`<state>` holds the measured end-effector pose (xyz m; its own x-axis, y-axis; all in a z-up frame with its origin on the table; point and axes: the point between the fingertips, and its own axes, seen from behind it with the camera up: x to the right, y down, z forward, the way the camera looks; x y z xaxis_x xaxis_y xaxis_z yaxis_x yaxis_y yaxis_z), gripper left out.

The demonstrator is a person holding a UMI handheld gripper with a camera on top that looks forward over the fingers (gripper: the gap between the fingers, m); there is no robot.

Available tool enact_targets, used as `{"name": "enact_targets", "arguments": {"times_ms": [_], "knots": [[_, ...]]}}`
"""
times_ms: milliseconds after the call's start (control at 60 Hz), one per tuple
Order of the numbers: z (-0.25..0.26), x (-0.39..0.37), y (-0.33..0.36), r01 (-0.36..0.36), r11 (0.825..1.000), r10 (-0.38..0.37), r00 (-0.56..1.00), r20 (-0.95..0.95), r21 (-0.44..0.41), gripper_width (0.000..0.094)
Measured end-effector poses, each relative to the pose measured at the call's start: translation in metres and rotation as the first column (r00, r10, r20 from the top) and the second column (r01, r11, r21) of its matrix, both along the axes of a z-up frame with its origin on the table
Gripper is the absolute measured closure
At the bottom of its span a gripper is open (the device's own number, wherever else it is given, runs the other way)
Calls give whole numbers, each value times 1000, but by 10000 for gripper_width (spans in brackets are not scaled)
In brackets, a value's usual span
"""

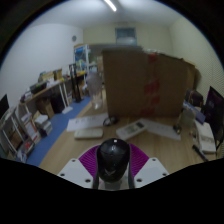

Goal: Arrange mouse

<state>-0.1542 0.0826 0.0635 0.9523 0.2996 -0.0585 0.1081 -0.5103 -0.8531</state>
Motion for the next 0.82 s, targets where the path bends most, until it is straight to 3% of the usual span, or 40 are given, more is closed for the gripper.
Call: {"name": "enact_targets", "arguments": {"times_ms": [150,167,200,233,250,267,333,367,450,467,633,817], "knots": [[-71,-8,-25,-19,993,26,998,62,-115,523],[-76,-7,-28,-18,992,27,997,71,-126,450],[-71,-8,-24,-15,996,20,998,67,-83,473],[-74,-6,-23,-13,997,18,997,69,-81,429],[-73,-6,-23,-12,997,17,998,68,-81,355],[-74,-6,-23,-13,996,19,997,70,-90,386],[-75,-6,-25,-21,992,29,997,68,-127,344],[-75,-7,-28,-28,988,37,998,55,-153,228],[-64,-5,-37,-14,980,18,1000,20,-199,51],[-59,-4,-38,-11,981,14,1000,14,-193,99],[3,15,-87,31,984,-28,999,18,-175,102],[47,55,-188,92,964,-87,996,28,-248,97]]}}
